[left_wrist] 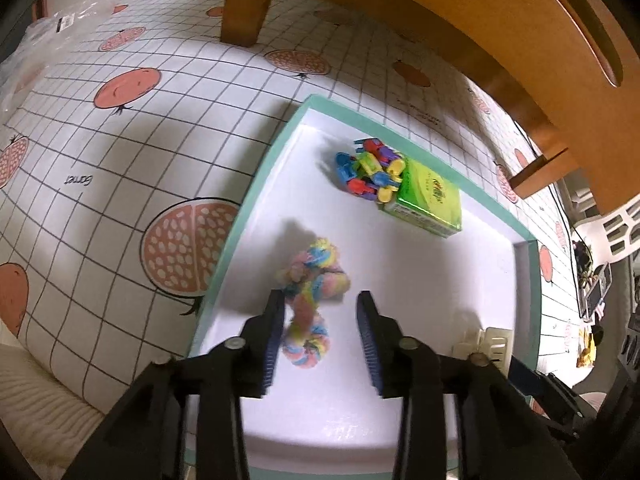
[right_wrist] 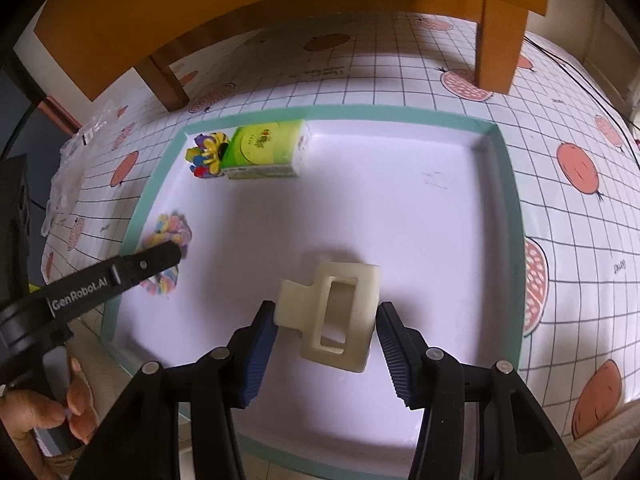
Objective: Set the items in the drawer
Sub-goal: 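Lift the rope toy with the left tool while the right lifts the clip toward the drawer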
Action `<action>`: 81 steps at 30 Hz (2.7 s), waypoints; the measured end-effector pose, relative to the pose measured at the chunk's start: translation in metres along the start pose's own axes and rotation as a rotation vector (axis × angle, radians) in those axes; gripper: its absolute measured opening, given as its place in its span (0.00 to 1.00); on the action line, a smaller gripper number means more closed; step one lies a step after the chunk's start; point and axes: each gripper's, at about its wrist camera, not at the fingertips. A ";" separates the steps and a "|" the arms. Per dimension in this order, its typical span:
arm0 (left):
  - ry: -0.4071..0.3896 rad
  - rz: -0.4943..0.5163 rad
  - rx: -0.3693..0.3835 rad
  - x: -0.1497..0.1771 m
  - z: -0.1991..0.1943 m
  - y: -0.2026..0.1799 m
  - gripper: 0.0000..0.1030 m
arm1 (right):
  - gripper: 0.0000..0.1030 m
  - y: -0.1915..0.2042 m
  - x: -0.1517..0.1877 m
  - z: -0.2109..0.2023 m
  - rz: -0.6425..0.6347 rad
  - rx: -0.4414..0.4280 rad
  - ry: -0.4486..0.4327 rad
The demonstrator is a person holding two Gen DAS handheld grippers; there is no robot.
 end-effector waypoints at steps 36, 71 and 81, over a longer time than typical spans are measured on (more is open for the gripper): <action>-0.008 0.048 -0.068 0.002 0.003 -0.006 0.16 | 0.52 0.003 0.004 0.005 -0.017 0.027 -0.021; -0.287 0.167 0.116 -0.013 -0.113 -0.058 0.13 | 0.52 -0.017 -0.017 -0.094 0.097 -0.047 -0.235; -0.487 0.255 0.218 -0.044 -0.197 -0.098 0.13 | 0.52 -0.010 -0.059 -0.186 0.070 -0.051 -0.448</action>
Point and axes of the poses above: each gripper's, at about its wrist camera, not at the fingertips, and z roughly the way its jaws point, y to its left, x to its underside, and after that the axes turned 6 degrees about x, right-handed
